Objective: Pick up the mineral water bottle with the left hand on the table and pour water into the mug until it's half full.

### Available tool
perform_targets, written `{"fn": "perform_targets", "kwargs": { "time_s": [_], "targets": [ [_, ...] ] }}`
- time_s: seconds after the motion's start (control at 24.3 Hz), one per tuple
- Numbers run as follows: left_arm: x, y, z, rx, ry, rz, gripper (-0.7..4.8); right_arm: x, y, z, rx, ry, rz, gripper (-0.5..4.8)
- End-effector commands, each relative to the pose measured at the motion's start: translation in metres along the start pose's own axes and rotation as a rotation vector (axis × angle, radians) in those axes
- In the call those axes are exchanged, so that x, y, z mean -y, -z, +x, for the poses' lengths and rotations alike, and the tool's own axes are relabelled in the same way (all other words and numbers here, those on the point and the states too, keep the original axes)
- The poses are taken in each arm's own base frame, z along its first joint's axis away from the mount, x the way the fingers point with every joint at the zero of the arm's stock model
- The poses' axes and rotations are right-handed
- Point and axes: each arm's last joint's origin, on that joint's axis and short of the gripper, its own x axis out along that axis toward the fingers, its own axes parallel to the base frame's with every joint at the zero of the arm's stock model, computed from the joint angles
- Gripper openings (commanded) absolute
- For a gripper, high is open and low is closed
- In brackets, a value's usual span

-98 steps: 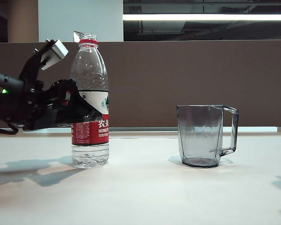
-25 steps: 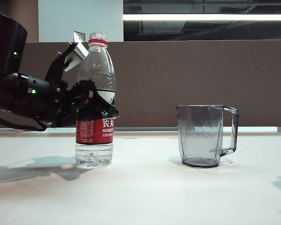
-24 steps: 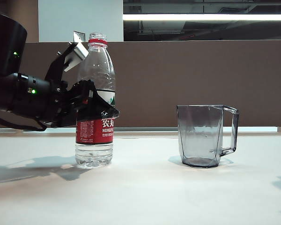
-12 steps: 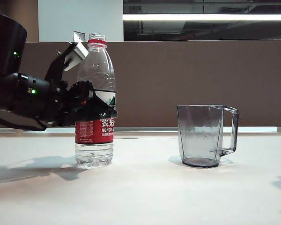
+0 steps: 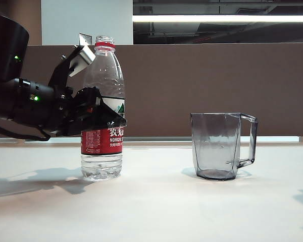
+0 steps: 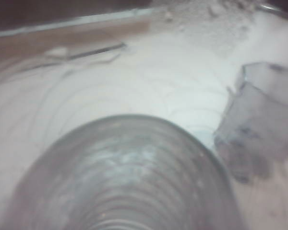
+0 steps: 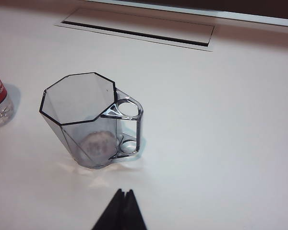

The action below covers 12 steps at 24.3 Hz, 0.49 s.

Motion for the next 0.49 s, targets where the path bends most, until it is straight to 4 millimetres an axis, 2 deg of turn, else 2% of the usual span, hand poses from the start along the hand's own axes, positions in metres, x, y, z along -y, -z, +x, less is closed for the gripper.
{"fn": "perform_targets", "kwargs": {
  "time_s": [0.04,0.41,0.49],
  "targets": [
    [0.001,-0.002,0.001,0.010,0.009,0.004,2.66,0.000,-0.003,-0.001,0.022,0.000,0.001,-0.05],
    [0.001,-0.015,0.001,0.087,0.011,0.035,2.66,0.000,-0.003,-0.001,0.023,0.000,0.001,-0.05],
    [-0.001,-0.025,0.005,0.078,0.010,0.029,2.66,0.000,-0.003,-0.001,0.023,0.000,0.001,-0.05]
  ]
}}
